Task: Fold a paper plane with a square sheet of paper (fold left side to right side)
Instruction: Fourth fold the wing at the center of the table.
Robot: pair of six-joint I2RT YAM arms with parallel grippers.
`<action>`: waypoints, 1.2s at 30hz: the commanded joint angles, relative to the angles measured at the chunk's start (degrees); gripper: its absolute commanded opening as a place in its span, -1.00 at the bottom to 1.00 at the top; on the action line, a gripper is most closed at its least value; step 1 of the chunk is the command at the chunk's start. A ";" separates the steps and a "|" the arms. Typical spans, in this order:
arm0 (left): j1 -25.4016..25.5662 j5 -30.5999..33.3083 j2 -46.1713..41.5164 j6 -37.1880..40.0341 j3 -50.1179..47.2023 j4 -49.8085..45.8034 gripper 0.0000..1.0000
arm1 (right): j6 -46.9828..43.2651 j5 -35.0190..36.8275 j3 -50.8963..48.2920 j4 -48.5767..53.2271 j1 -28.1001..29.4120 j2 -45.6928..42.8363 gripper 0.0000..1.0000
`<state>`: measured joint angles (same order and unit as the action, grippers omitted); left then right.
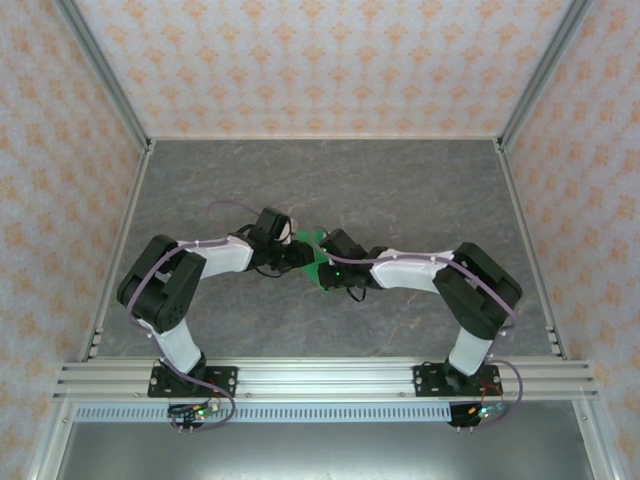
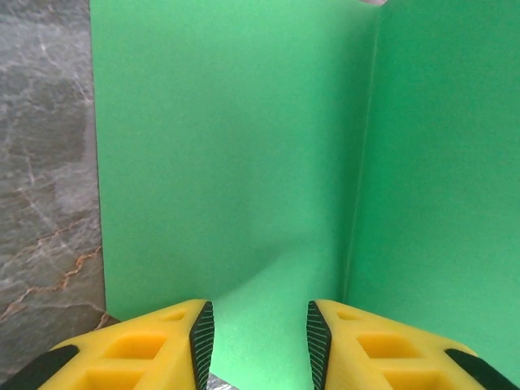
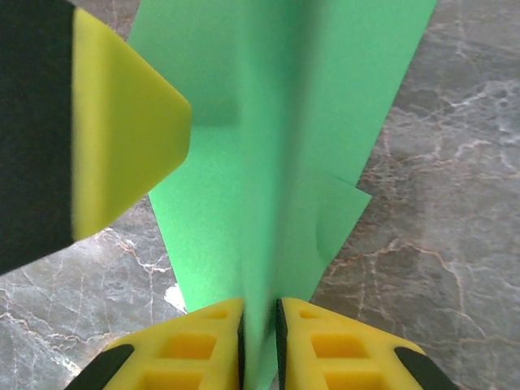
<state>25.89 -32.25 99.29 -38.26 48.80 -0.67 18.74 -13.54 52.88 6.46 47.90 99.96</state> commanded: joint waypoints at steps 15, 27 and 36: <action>0.18 1.80 -1.24 1.39 -0.71 -1.38 -0.39 | -2.47 0.09 3.98 3.71 0.32 -1.96 -0.42; 0.21 1.27 -0.71 1.03 -1.05 -0.17 -0.41 | -2.88 0.33 4.88 4.43 0.35 -1.67 -0.45; -0.69 2.02 -3.76 1.95 -2.19 -1.77 -0.41 | -3.23 -0.02 5.48 3.16 0.24 0.54 -0.64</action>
<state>25.76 -32.03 98.35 -37.43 48.05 -1.06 16.38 -14.15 56.27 9.72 47.90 99.18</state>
